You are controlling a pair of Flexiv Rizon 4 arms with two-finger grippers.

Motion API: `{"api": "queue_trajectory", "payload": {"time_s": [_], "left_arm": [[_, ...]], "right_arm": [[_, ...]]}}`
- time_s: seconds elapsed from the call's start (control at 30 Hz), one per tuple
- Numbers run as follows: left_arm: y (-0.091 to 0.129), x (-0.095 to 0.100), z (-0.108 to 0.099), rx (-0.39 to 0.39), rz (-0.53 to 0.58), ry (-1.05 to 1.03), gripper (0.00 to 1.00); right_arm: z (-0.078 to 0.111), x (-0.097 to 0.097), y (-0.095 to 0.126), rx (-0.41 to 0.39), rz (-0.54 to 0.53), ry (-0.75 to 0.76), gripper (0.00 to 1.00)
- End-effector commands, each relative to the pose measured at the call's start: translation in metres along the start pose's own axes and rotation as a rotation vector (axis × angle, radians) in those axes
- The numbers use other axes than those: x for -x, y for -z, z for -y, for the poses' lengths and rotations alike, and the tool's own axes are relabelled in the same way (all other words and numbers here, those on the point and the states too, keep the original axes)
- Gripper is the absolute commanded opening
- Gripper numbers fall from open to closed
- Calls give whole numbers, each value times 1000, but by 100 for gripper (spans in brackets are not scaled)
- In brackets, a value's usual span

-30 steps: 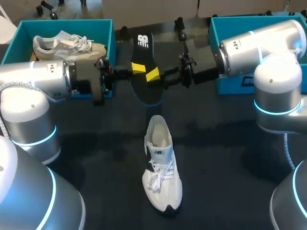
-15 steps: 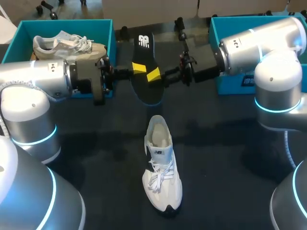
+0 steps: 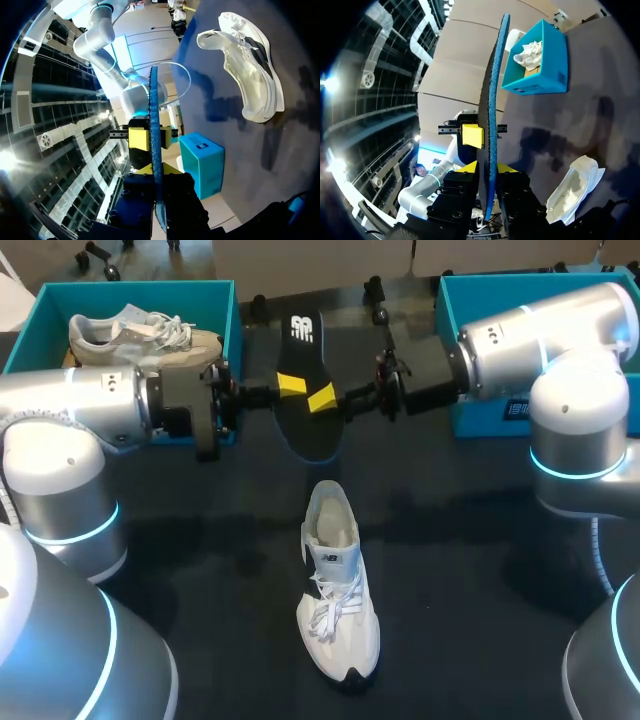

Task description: Take the shoe out of the shoebox, open the shoe tongue, remove and reinsert the insole, then place the shoe into the shoebox

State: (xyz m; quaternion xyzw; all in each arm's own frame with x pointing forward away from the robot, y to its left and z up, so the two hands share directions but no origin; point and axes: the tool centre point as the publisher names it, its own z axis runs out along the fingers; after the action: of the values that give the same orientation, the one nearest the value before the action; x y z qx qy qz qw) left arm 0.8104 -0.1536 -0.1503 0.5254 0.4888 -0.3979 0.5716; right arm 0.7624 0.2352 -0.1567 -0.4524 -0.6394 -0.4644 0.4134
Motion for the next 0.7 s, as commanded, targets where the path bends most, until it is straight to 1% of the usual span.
{"api": "queue_trajectory", "payload": {"time_s": [0.03, 0.1, 0.17, 0.2, 0.23, 0.5, 0.53, 0.57, 0.6, 0.63, 0.7], "left_arm": [[0, 1, 1, 0, -2, -1, 0], [0, 1, 1, 0, -2, -1, 0], [1, 1, 2, -1, -1, -1, 0], [1, 1, 2, 0, -1, -1, 0], [1, 1, 2, 0, -1, 0, 0], [1, 1, 4, 1, -11, 3, 0], [1, 0, 4, 1, -14, 8, 7], [2, 1, 4, 1, -15, 13, 46], [4, 2, 4, 1, -16, 15, 96], [6, 4, 5, 1, -16, 16, 100], [14, 6, 6, 0, -20, 21, 100]], "right_arm": [[2, 1, 0, 7, -3, -1, 18], [2, 1, 0, 9, -5, -2, 18], [2, 1, 0, 10, -6, -4, 13], [2, 1, 0, 10, -7, -5, 8], [2, 1, 0, 10, -7, -6, 0], [2, 1, 0, 15, -8, -2, 0], [3, 1, 0, 15, -8, -1, 0], [3, 2, 0, 17, -8, -1, 0], [5, 3, 0, 19, -9, 0, 0], [5, 4, 1, 22, -9, 1, 0], [8, 7, 3, 37, -11, 17, 0]]}}
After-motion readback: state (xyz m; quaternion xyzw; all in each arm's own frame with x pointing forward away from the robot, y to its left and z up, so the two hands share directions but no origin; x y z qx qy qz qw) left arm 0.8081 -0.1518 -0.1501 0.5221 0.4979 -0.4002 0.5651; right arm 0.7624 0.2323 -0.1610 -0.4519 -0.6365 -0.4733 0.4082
